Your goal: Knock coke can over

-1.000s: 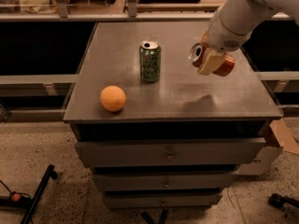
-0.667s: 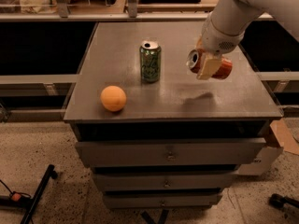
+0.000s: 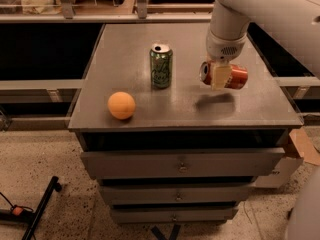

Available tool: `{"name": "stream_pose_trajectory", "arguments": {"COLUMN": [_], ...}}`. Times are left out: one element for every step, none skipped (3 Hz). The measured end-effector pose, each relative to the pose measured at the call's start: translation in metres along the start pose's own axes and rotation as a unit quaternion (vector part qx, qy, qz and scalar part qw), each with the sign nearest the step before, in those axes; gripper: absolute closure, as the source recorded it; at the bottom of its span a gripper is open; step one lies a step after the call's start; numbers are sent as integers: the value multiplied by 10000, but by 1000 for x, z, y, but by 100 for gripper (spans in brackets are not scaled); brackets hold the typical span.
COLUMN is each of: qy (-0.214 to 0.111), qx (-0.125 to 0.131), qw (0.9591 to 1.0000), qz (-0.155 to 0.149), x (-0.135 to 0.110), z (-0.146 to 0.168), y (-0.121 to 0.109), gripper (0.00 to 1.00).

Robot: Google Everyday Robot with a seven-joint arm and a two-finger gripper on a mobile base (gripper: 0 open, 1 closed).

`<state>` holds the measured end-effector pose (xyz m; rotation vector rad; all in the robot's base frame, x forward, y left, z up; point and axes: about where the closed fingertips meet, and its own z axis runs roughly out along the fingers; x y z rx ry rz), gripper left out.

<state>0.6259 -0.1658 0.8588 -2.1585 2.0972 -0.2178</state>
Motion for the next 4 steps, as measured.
{"name": "stream_pose_trajectory", "arguments": {"qy": [186, 180, 169, 169], "qx": [-266, -252, -227, -226], "qw": [9995, 9995, 9996, 9996], "qz": [13, 11, 6, 6], "x": [1, 0, -1, -1], "z": [11, 13, 15, 15], "y": [-2, -4, -5, -5], "gripper": [37, 13, 0, 0]}}
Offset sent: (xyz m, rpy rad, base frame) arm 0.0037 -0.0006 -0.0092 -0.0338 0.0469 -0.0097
